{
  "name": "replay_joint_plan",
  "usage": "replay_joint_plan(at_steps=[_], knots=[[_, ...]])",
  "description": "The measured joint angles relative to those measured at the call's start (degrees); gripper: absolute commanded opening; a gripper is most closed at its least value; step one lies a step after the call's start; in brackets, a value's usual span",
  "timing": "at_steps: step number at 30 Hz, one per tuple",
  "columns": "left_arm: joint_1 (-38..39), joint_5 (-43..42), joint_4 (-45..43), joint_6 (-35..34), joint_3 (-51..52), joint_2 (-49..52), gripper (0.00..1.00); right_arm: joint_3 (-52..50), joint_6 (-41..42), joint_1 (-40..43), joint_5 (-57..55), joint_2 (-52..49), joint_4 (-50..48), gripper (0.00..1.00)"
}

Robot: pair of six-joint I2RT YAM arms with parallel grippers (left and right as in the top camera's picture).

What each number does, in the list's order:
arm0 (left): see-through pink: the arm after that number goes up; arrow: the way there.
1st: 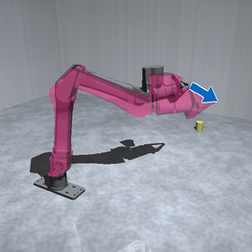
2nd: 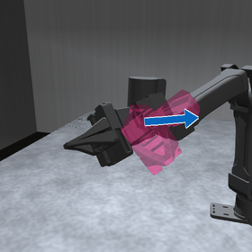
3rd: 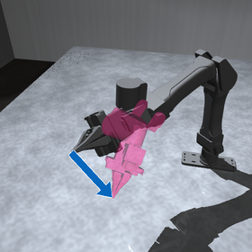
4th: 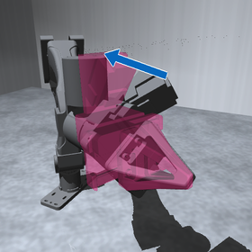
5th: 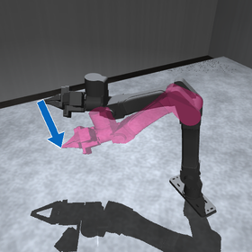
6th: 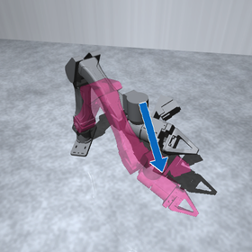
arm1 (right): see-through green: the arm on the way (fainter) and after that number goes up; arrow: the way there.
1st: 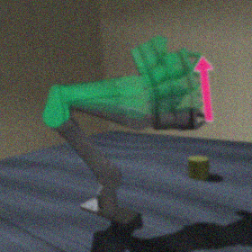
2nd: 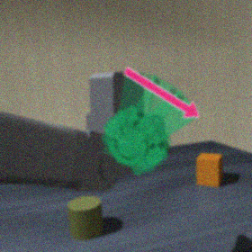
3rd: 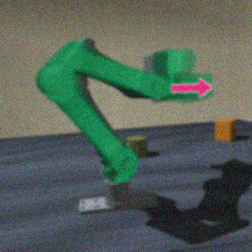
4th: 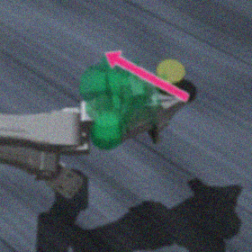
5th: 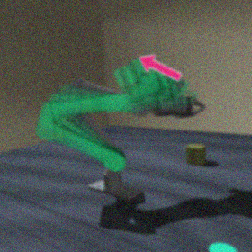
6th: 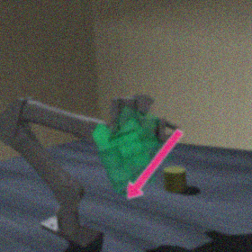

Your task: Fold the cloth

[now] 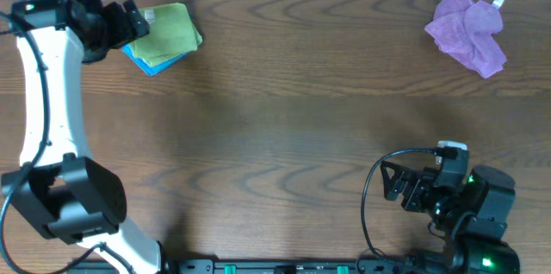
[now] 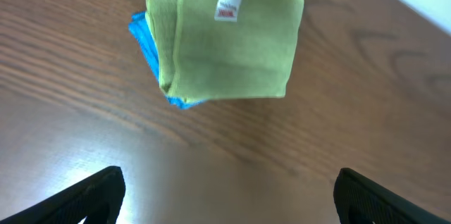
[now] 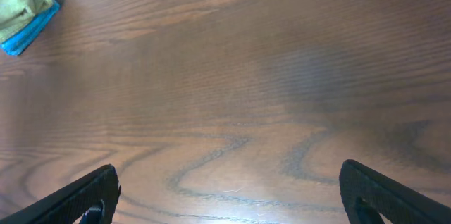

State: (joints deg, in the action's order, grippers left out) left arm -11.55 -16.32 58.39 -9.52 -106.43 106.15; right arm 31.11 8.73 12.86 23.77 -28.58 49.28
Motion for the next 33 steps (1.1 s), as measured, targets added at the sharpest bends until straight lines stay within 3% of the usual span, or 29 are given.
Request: replay_joint_plan(at_steps=[8,14,22,27,33], knots=[[5.5,5.6,2.3,1.0,0.0,-3.6,0.95,0.0,0.0,0.0,0.0,0.0,0.0,0.99],[5.6,7.1,12.2,3.1,0.0,-7.5,0.95,0.0,0.0,0.0,0.0,0.0,0.0,0.99],[5.6,7.7,15.1,6.6,2.5,-18.6,0.95,0.0,0.0,0.0,0.0,0.0,0.0,0.99],[5.6,7.7,10.2,7.0,13.4,-26.1,0.95,0.0,0.0,0.0,0.0,0.0,0.0,0.99],[5.6,7.0,-4.2,7.1,34.3,-37.0,0.95,-0.1,0.0,0.0,0.0,0.0,0.0,0.99]])
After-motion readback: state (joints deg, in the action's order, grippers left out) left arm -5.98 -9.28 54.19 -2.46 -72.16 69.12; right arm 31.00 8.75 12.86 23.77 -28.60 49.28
